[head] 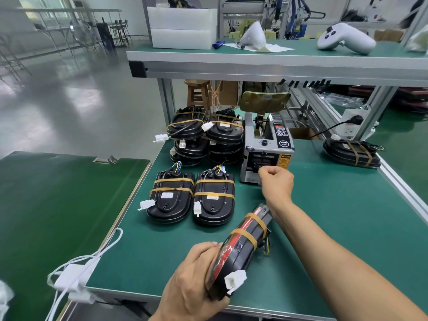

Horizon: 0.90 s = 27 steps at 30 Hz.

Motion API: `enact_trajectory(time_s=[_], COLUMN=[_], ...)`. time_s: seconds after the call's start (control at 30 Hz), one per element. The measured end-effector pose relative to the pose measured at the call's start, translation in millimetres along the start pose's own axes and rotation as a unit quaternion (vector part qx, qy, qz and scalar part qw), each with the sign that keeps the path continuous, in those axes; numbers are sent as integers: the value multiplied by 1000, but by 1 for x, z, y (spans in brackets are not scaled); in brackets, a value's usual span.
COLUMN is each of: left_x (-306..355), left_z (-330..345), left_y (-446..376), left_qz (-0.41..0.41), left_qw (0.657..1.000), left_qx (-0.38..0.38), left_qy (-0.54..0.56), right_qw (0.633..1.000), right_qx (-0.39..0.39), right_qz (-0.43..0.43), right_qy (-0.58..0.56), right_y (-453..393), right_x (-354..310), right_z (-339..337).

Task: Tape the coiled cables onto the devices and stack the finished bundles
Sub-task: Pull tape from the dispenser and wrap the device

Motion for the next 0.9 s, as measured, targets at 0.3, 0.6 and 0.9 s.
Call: enact_trajectory(time_s=[0.3, 0.6, 0.9], left_x=[5, 9, 9], left_z=[-1, -3, -3], left_y=[-5, -7, -6], left_qz=[32, 28, 12], left_qw=[999, 1000, 1000], left_qx=[11, 4, -7], left_qy=[-10, 0, 5], right_qw=[984, 940, 888], right_qx=[-119, -168, -237], right_qz=[7, 67, 84], right_qy=[-134, -290, -385], right_y=[10, 34, 53], right_x=[15, -4, -22], right_z=[-43, -54, -64])
Point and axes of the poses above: each hand's wrist, its own y-axis away from the middle knuckle, its own z-axis out of the palm, x = y × z, the point moved 6 cm from there along -y, towards the middle knuckle, and after that the axes turned 11 degrees about x, right-handed, at the moved point
